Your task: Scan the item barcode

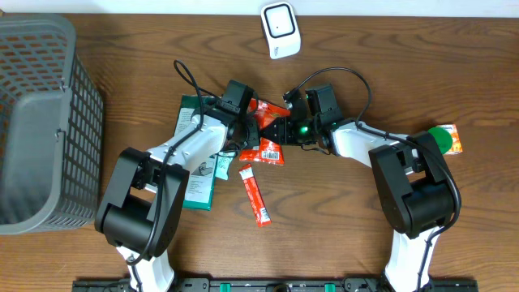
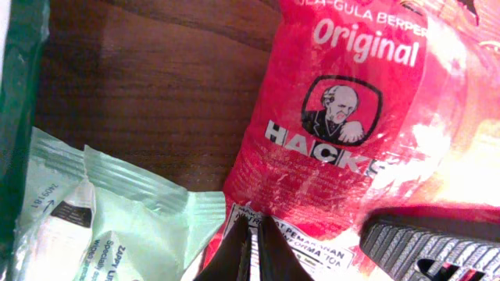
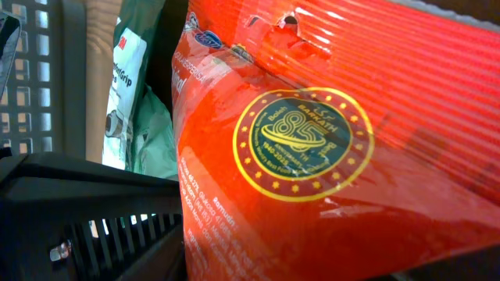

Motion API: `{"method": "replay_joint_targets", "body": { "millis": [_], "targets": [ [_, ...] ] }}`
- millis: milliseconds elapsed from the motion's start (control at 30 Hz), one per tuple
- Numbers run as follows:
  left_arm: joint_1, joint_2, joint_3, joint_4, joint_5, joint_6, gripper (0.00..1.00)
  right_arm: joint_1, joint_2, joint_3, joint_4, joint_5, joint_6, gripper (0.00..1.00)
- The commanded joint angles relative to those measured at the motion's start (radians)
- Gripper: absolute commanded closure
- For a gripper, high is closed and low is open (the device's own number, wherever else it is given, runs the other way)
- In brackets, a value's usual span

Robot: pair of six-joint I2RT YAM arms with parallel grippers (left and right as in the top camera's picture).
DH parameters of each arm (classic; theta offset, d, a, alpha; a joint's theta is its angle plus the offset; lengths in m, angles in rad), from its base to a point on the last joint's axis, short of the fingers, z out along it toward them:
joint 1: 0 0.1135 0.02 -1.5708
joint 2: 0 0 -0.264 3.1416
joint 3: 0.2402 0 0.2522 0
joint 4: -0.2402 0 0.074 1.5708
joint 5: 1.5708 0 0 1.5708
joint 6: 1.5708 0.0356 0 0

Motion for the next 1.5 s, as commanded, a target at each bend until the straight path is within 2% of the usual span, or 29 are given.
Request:
{"method": "replay_joint_targets", "body": {
  "millis": [0,133,400,500,667,900,1067,1200,1267,1333,1467],
  "targets": [
    [-0.006,0.025,0.005,0.013,-0.027,0.017,0.92,0.008,0.033,-0.01,-0.013,0.04,0.0,0.69],
    [-0.004,-0.023,0.017,0.027,-0.028,0.018,0.89,0.006,0.033,-0.01,-0.012,0.041,-0.001,0.73],
    [-0.004,-0.262,0.034,0.021,-0.028,0.017,0.78,-0.02,0.027,-0.01,-0.013,0.015,-0.007,0.83],
    [-0.004,-0.352,0.034,-0.019,-0.028,0.017,0.76,-0.037,0.012,-0.01,-0.015,-0.031,-0.032,0.89],
    [0.003,-0.486,0.034,-0.131,-0.028,0.017,0.66,-0.063,-0.045,-0.01,-0.057,-0.047,-0.056,0.99],
    [0.102,-0.637,0.034,-0.325,0.014,0.016,0.34,-0.092,-0.193,-0.01,-0.164,-0.092,-0.142,0.99],
    [0.196,-0.698,0.034,-0.42,0.138,0.022,0.26,-0.105,-0.259,-0.01,-0.224,-0.118,-0.155,0.99],
    [0.27,-0.703,0.033,-0.459,0.376,0.125,0.24,-0.13,-0.276,-0.01,-0.225,-0.266,-0.154,0.99],
    [0.29,-0.702,0.033,-0.483,0.442,0.157,0.23,-0.147,-0.276,-0.01,-0.219,-0.322,-0.154,0.99],
    [0.3,-0.702,0.033,-0.507,0.42,0.167,0.23,-0.161,-0.276,-0.01,-0.223,-0.323,-0.156,0.99],
    [0.301,-0.702,0.033,-0.514,0.259,0.169,0.23,-0.158,-0.276,-0.01,-0.233,-0.322,-0.156,0.99]
  ]
}}
